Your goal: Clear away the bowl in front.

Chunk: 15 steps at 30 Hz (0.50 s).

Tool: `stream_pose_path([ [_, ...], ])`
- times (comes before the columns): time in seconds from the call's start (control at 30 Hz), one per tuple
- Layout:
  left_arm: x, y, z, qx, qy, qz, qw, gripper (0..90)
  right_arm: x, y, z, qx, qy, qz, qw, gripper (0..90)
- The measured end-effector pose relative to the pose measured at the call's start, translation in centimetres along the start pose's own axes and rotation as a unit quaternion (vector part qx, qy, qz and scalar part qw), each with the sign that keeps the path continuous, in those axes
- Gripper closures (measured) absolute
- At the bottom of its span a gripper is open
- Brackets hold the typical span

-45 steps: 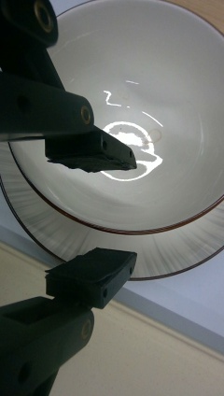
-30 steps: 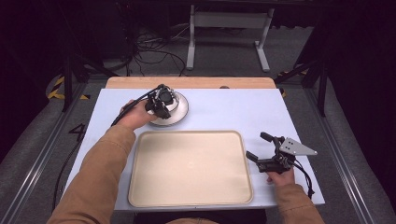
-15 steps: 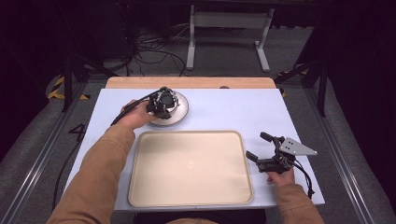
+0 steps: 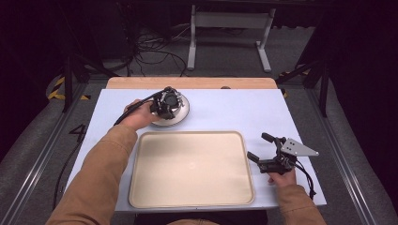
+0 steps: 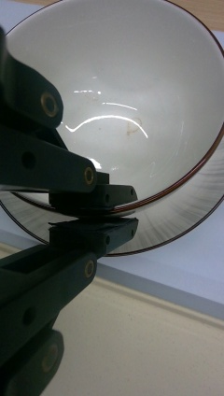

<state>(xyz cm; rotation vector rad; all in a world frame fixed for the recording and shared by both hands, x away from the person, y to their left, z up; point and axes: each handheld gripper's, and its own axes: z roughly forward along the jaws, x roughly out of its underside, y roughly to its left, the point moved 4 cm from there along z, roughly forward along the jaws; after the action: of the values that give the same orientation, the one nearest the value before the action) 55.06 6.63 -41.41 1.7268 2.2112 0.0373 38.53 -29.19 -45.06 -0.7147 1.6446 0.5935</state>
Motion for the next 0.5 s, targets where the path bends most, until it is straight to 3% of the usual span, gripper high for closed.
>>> stream_pose_path([
  [0.5,-0.4,-0.2,-3.1,-0.01,-0.01,0.002,0.9999,83.5,0.0,0.0,0.0,-0.001,0.0,-0.001,1.0,3.3],
])
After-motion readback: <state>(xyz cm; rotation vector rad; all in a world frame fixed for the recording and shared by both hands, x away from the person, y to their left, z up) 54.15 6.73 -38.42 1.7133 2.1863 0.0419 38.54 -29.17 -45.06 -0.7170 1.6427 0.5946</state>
